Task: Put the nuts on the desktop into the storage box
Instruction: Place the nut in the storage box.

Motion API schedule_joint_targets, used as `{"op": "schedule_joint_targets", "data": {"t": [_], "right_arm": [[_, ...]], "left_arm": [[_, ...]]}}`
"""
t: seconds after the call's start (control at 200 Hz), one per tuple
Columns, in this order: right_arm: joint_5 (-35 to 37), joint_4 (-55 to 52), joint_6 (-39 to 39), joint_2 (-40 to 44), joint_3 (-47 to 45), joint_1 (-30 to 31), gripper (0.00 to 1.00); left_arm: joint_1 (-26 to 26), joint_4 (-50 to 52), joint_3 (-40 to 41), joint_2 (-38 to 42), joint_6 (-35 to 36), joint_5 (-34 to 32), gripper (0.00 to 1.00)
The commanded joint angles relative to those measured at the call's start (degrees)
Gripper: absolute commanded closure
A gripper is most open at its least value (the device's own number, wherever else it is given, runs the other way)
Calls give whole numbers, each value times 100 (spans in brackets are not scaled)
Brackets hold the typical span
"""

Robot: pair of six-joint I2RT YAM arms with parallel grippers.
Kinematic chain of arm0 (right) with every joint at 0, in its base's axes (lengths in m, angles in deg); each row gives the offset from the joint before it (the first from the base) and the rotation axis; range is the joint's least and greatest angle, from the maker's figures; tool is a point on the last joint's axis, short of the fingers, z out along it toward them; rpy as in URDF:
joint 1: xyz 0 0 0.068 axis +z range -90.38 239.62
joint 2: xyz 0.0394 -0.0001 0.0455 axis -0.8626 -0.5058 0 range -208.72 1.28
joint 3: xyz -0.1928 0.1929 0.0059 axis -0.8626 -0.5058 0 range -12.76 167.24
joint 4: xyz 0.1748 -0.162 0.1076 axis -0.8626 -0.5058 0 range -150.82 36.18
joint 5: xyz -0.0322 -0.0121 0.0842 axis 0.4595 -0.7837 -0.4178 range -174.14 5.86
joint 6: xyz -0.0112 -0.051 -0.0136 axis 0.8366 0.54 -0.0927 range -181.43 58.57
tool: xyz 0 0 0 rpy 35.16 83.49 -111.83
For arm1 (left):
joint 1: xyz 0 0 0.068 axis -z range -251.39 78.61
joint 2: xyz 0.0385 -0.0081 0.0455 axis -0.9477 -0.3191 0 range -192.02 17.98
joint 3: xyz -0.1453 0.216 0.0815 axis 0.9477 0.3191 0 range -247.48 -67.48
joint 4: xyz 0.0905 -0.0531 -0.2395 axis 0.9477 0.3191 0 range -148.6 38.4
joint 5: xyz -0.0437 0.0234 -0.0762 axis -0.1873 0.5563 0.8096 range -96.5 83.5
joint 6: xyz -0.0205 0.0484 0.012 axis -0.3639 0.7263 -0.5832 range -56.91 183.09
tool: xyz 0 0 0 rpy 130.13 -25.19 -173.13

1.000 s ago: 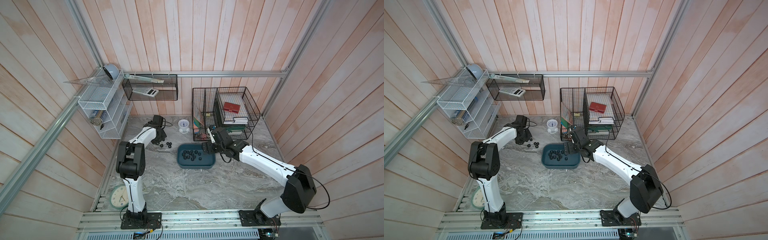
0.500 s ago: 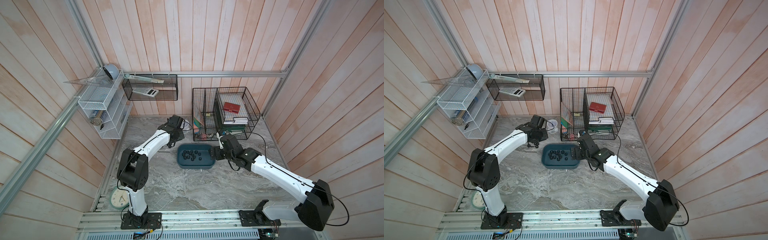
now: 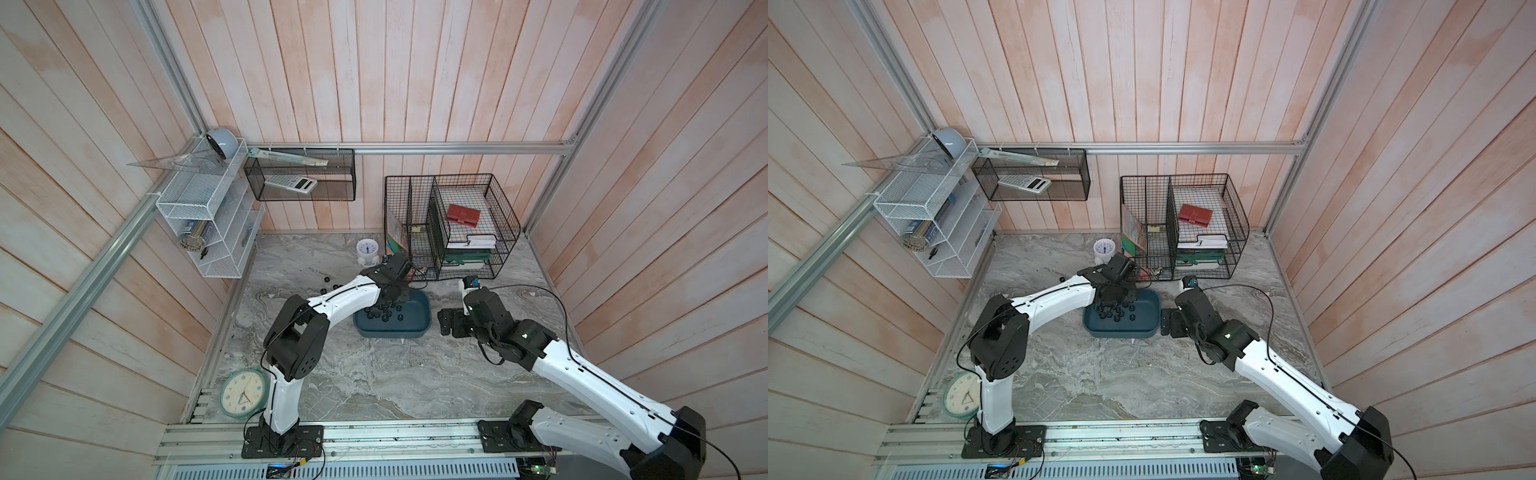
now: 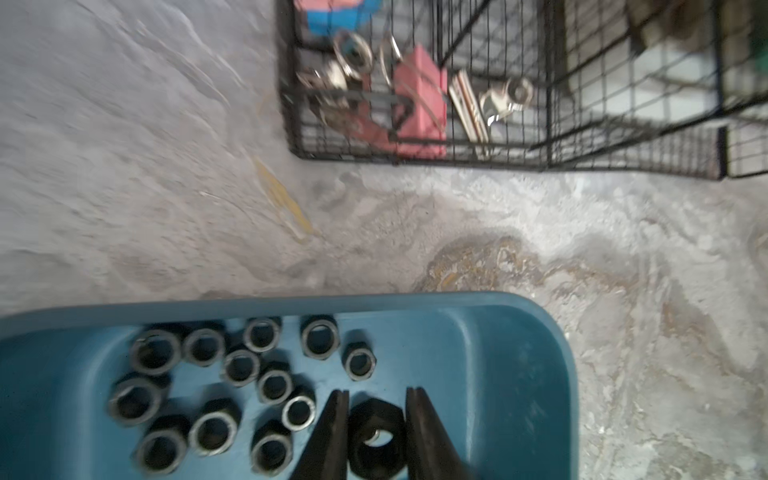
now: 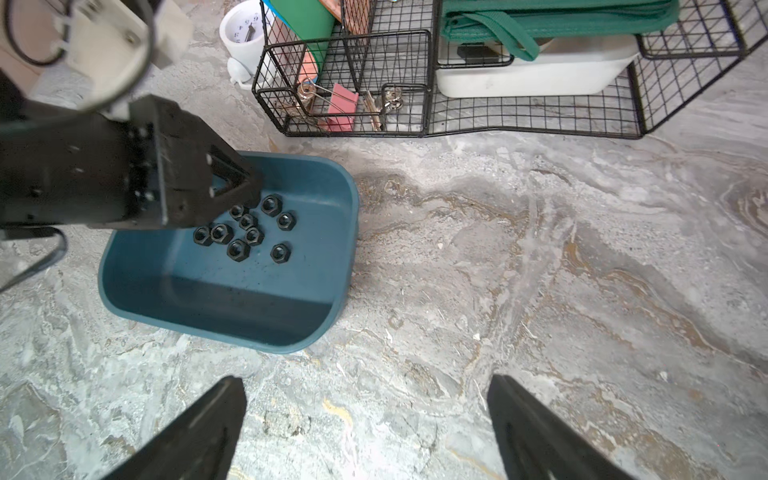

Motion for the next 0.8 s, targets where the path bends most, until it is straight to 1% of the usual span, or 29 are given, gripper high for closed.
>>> {"op": "schedule_joint_targets", "data": {"t": [0.0,0.225,0.425,0.56,0.63,0.71,0.765,0.795], "right_arm": [[217,-367,-242,267,-146,24,2],[382,-687,-363,648,-275,39,2],[371,-681,-396,621,-282,39,2],[351,-612,-347,505,-228,38,2],[338,-559,-312,449,-197,41,2],[331,-499,-263,360,-153,38,2],[323,-445,-219,293,-124,40,2],[313,-406,-199,247,-99,43,2]], "left_arm": [[118,-179,-319,-325,-34,132,80],[259,-167,-592,-766,28,227,80],[266,-111,-600,-894,101,227,78],[267,-51,-600,-898,144,217,72],[269,-34,-606,-856,163,216,65],[260,24,-615,-788,188,202,60],[255,58,-613,-721,214,166,54],[251,87,-615,-679,224,148,53]]}}
